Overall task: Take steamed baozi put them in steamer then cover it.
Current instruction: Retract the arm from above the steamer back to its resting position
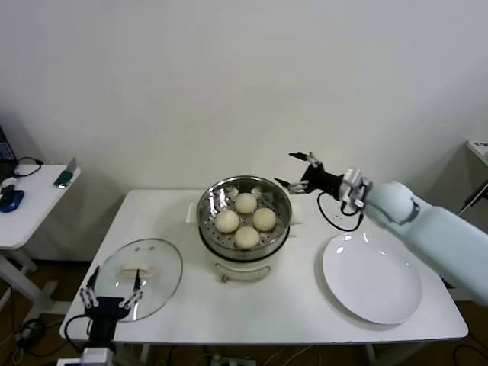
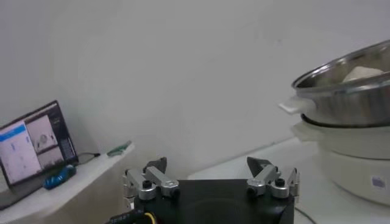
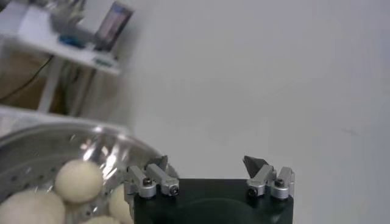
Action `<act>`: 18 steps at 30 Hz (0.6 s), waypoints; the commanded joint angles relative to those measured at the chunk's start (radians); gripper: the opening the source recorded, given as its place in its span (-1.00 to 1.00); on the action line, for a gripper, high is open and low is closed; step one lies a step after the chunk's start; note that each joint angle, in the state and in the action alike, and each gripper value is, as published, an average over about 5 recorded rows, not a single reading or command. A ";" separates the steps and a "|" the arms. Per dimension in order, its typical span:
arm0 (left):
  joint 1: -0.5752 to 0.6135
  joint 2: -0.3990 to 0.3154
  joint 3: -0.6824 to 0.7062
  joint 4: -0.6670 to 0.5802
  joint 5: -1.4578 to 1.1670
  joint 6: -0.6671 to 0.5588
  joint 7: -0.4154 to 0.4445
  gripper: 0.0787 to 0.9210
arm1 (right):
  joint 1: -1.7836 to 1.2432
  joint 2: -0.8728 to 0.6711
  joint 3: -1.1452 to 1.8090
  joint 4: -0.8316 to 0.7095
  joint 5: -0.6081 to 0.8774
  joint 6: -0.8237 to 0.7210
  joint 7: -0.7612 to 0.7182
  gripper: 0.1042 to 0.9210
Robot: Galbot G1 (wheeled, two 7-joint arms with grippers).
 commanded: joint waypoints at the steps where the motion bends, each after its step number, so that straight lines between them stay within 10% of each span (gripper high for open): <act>1: -0.008 0.022 -0.022 -0.037 0.308 0.067 0.046 0.77 | -0.747 0.061 0.740 0.156 -0.039 0.077 0.124 0.76; 18: -0.126 0.211 0.088 0.182 1.159 0.208 0.126 0.77 | -1.270 0.352 1.167 0.283 -0.054 -0.038 0.056 0.76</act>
